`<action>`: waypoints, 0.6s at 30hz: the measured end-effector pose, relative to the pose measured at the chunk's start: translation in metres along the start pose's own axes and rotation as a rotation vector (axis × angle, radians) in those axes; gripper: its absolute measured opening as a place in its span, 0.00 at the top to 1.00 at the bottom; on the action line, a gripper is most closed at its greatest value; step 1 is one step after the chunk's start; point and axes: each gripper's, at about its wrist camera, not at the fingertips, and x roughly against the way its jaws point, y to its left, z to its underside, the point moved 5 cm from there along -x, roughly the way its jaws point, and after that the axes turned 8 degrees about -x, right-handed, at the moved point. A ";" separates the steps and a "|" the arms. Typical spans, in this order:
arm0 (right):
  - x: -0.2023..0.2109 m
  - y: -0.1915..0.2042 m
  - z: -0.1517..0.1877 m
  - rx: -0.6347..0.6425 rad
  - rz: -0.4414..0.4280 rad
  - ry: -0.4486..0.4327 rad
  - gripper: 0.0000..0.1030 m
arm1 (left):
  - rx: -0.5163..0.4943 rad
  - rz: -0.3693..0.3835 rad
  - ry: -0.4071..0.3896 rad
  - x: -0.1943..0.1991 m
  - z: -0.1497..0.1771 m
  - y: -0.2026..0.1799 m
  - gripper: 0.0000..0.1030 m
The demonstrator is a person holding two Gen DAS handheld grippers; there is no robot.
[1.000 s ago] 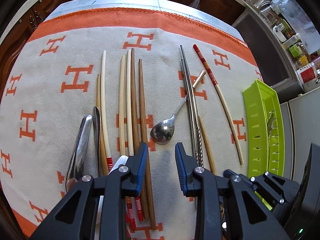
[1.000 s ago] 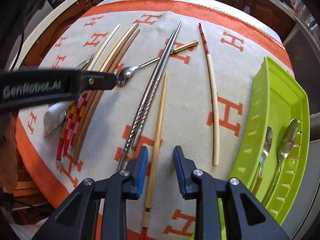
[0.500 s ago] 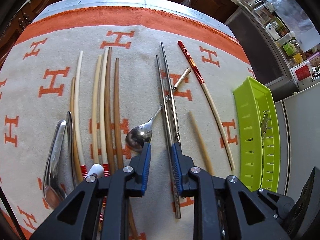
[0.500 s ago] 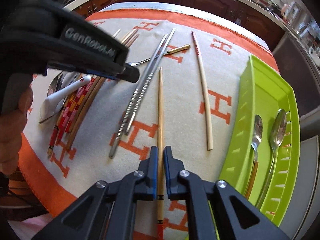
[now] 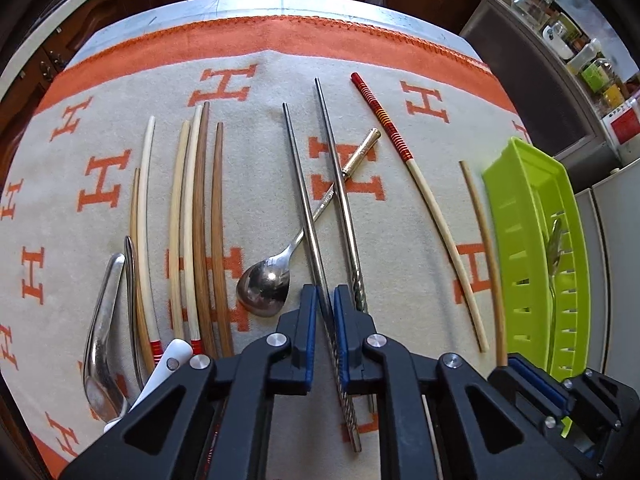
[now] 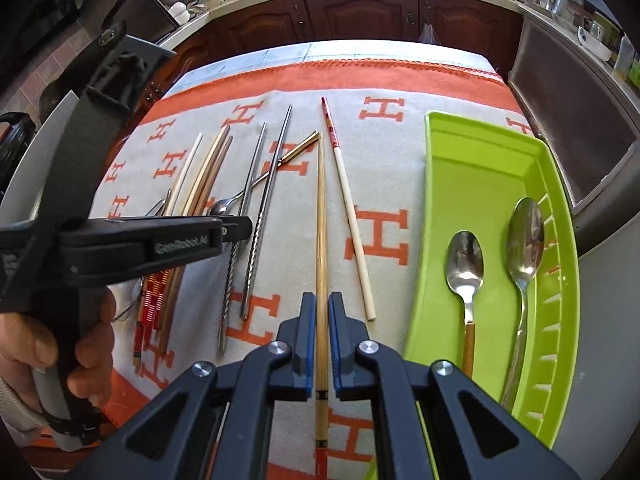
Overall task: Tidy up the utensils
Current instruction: 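Grasp a steel chopstick with the left gripper while the right grasps a wooden chopstick, then place both chopsticks into the green tray and open both grippers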
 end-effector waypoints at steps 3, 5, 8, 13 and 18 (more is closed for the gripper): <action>0.005 -0.007 -0.002 -0.029 -0.013 -0.001 0.94 | 0.005 -0.025 0.005 0.000 -0.002 -0.003 0.97; 0.009 -0.012 -0.005 -0.047 -0.021 -0.008 0.94 | 0.043 -0.016 0.004 0.004 -0.001 -0.002 0.97; 0.020 -0.020 -0.008 -0.067 -0.031 -0.031 0.94 | 0.077 -0.010 -0.017 0.017 -0.001 -0.002 0.97; 0.036 -0.036 -0.013 -0.108 -0.052 -0.064 0.94 | 0.077 0.039 -0.054 0.052 -0.004 -0.022 0.97; 0.049 -0.058 -0.017 -0.182 -0.091 -0.069 0.94 | 0.030 0.127 -0.073 0.080 -0.009 -0.062 0.97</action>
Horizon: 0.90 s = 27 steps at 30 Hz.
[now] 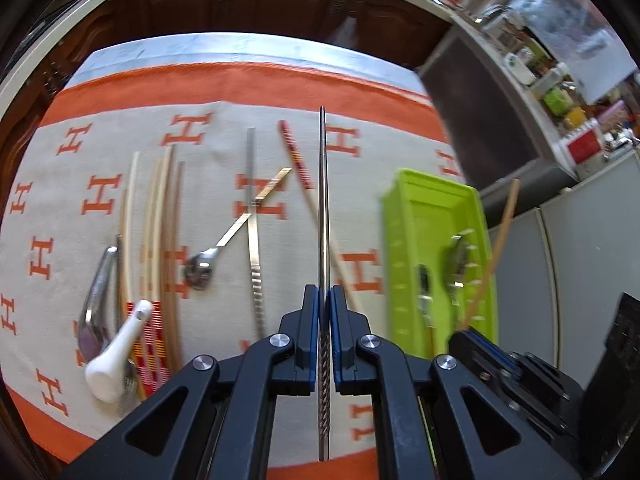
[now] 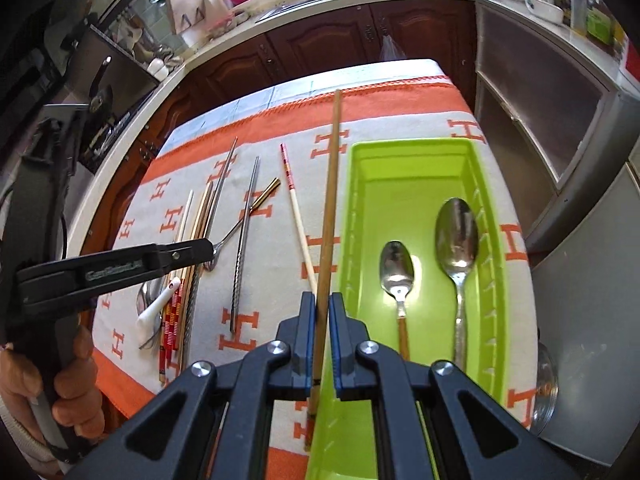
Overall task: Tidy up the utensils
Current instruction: 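Place both chopsticks into the green tray and open both grippers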
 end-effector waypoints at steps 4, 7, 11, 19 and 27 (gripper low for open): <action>0.014 -0.013 -0.009 -0.070 -0.058 0.007 0.94 | -0.050 0.073 0.016 0.001 -0.001 -0.043 0.97; 0.022 -0.025 -0.017 -0.135 -0.115 0.022 0.94 | -0.097 0.098 0.033 -0.002 0.005 -0.070 0.97; 0.022 -0.038 -0.026 -0.160 -0.124 0.074 0.94 | -0.128 0.113 0.069 -0.015 0.010 -0.090 0.97; -0.002 -0.054 -0.025 -0.048 0.072 0.173 0.93 | -0.092 0.094 0.163 -0.051 0.025 -0.095 0.94; -0.004 -0.071 -0.011 -0.067 0.124 0.188 0.92 | -0.115 0.034 0.146 -0.043 0.032 -0.094 0.69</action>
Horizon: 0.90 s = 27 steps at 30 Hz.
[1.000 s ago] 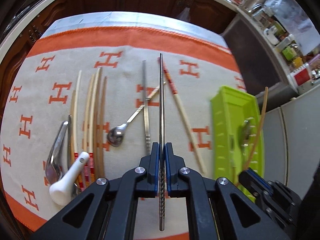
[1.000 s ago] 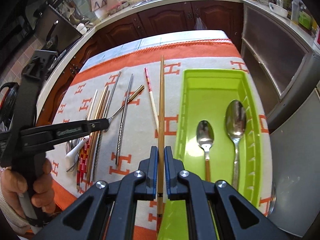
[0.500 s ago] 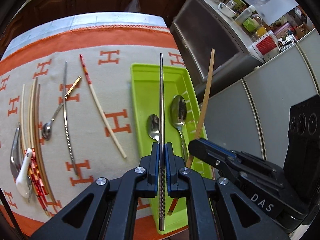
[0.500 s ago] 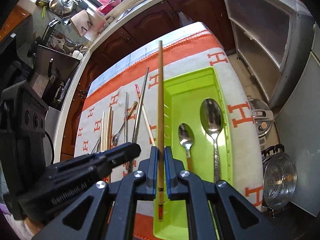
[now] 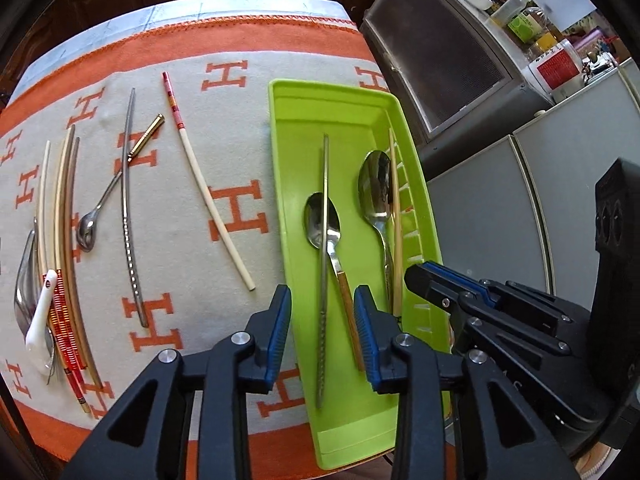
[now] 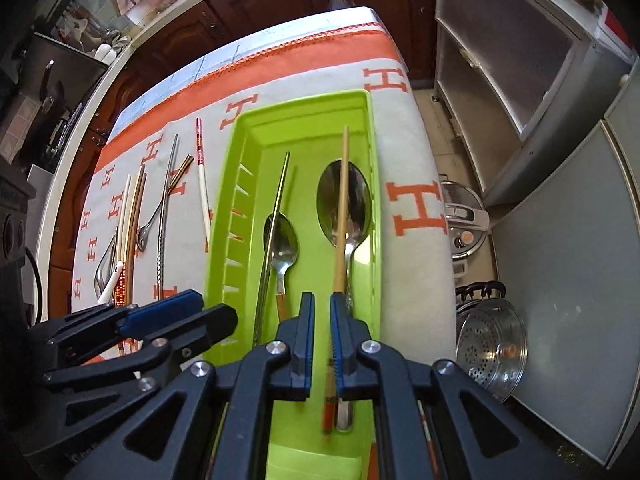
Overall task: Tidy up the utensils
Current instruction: 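Place both chopsticks into the green tray and open both grippers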
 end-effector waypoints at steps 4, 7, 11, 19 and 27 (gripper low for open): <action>0.000 -0.002 0.006 -0.010 -0.006 0.008 0.92 | 0.008 -0.027 -0.026 0.015 0.002 0.011 0.65; -0.001 -0.001 0.011 -0.007 -0.003 0.018 0.92 | 0.018 -0.056 -0.033 0.022 0.004 0.018 0.61; -0.004 0.001 0.018 -0.023 -0.025 0.040 0.92 | 0.035 -0.089 -0.044 0.031 0.009 0.027 0.59; -0.008 0.016 0.030 0.003 -0.056 0.052 0.92 | 0.087 -0.141 -0.084 0.051 0.019 0.048 0.58; -0.007 0.040 0.029 0.055 -0.068 0.034 0.92 | 0.136 -0.184 -0.104 0.056 0.031 0.068 0.54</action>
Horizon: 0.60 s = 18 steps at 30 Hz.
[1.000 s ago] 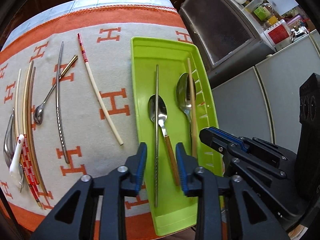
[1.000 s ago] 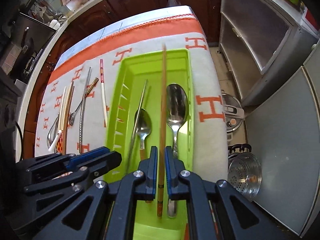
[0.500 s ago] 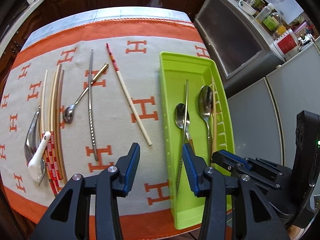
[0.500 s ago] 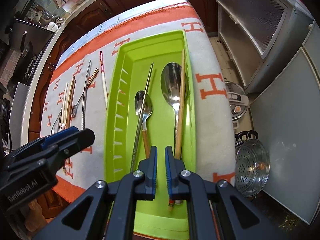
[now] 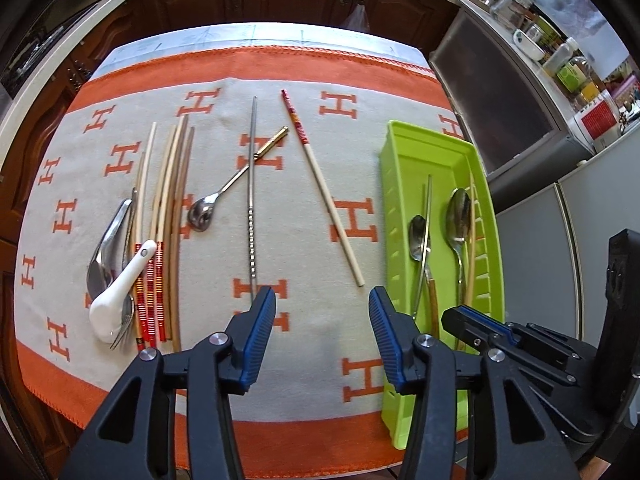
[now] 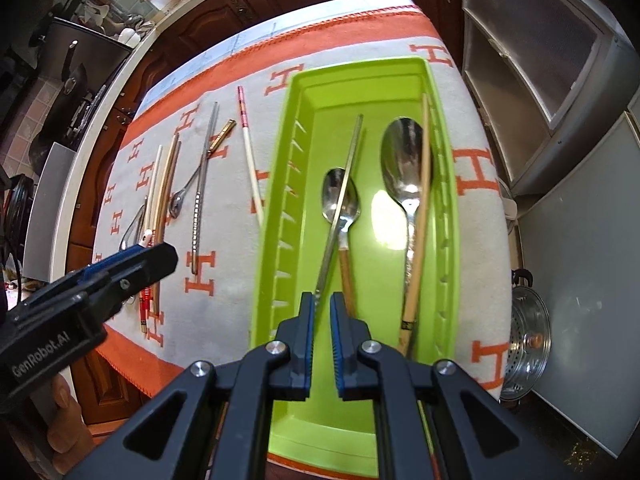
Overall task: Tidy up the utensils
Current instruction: 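Place both chopsticks into the green tray and open both grippers, then grasp the second steel chopstick with the left gripper while the right grasps the red-striped chopstick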
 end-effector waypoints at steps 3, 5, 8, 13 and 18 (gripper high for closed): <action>0.001 0.009 -0.002 0.017 -0.011 -0.009 0.92 | 0.019 -0.012 -0.017 0.003 0.000 0.007 0.51; 0.002 0.015 -0.004 0.028 -0.016 -0.014 0.91 | 0.031 -0.022 -0.032 0.006 0.000 0.013 0.46; 0.003 0.024 -0.006 0.044 -0.020 -0.029 0.76 | 0.048 -0.043 -0.059 0.010 -0.001 0.022 0.42; 0.008 0.037 -0.010 0.067 -0.038 -0.060 0.74 | 0.089 -0.056 -0.091 0.013 -0.002 0.038 0.38; 0.009 0.051 -0.017 0.094 -0.057 -0.081 0.74 | 0.115 -0.056 -0.102 0.010 -0.003 0.052 0.38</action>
